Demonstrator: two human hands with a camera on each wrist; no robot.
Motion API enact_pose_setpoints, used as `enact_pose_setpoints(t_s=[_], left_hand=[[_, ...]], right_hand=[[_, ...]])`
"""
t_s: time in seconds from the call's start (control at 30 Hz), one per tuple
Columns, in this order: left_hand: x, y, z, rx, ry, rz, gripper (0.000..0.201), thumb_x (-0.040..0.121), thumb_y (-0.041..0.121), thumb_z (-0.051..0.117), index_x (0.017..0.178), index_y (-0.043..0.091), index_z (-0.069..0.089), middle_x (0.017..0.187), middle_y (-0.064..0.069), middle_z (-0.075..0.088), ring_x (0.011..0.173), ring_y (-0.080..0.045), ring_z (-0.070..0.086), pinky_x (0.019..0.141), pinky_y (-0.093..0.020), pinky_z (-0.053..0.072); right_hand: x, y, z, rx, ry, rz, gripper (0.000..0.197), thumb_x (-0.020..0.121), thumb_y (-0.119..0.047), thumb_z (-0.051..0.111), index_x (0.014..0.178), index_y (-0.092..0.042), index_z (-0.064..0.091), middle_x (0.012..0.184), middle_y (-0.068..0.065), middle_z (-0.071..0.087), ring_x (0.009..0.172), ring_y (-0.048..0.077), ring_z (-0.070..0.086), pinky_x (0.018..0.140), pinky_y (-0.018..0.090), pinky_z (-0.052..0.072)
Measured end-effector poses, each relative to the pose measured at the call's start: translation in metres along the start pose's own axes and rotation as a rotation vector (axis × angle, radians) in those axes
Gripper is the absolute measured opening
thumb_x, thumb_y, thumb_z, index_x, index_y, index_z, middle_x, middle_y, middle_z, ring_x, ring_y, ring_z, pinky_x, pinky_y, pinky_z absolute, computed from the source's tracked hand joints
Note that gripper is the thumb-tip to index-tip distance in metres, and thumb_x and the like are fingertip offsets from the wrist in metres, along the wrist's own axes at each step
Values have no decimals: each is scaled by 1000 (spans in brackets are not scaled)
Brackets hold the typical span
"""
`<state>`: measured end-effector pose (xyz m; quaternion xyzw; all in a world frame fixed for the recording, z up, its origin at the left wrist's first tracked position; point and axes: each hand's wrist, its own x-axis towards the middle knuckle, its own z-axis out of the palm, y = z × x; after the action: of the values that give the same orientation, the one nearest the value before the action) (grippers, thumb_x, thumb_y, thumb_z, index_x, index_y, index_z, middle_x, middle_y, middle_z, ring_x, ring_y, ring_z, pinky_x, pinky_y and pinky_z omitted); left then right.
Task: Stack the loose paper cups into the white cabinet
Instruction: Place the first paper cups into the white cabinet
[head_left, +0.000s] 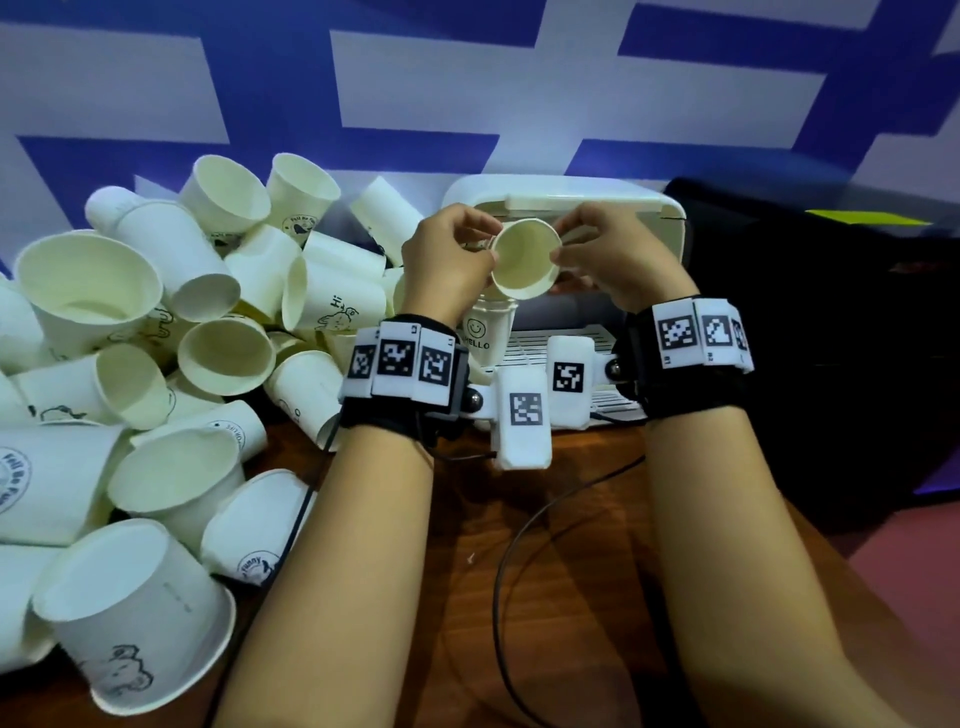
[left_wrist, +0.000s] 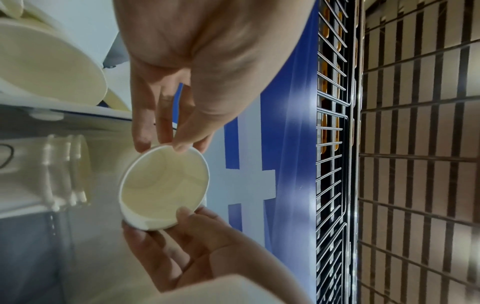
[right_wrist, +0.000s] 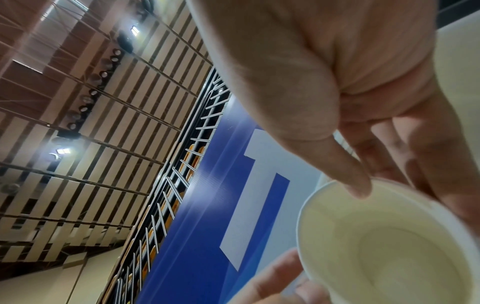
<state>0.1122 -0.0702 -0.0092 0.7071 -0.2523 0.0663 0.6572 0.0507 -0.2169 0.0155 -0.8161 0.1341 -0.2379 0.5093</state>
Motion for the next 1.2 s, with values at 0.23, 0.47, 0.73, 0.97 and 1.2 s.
enact_pose_setpoints(t_s=[0.23, 0.47, 0.73, 0.97, 1.2], left_hand=[[2, 0, -4, 180, -40, 77, 24, 86, 3, 59, 99, 23, 63, 104, -2, 67, 101, -15, 63, 88, -41, 55], [-3, 4, -4, 395, -138, 110, 38, 87, 6, 56, 121, 23, 61, 119, -2, 64, 114, -14, 57, 100, -32, 45], [-1, -1, -4, 513, -188, 48, 48, 92, 13, 52, 140, 22, 48, 135, -2, 57, 128, -22, 47, 110, -35, 35], [-6, -4, 1, 695, -331, -21, 48, 98, 19, 45, 145, 11, 38, 139, -11, 51, 124, -28, 50, 100, -31, 37], [-9, -7, 6, 796, -371, -79, 45, 97, 11, 43, 141, 4, 41, 141, -15, 48, 120, -27, 52, 92, -31, 41]], right_hand=[[11, 10, 12, 63, 8, 14, 7, 96, -13, 59, 88, -13, 59, 98, 12, 61, 76, 27, 65, 68, 37, 60], [13, 15, 10, 48, 6, 41, 14, 98, -17, 54, 101, -8, 64, 95, 12, 64, 75, 26, 67, 66, 37, 61], [12, 19, 16, 53, -28, 76, 16, 98, -3, 51, 104, -3, 66, 97, 14, 66, 82, 22, 66, 61, 27, 58], [10, 28, 18, 33, -62, 105, 30, 94, 5, 53, 122, 1, 63, 110, 15, 66, 80, 16, 64, 60, 14, 55], [16, 41, 22, -94, -82, 154, 41, 86, 8, 62, 123, -9, 65, 119, 6, 67, 96, 17, 67, 75, 19, 53]])
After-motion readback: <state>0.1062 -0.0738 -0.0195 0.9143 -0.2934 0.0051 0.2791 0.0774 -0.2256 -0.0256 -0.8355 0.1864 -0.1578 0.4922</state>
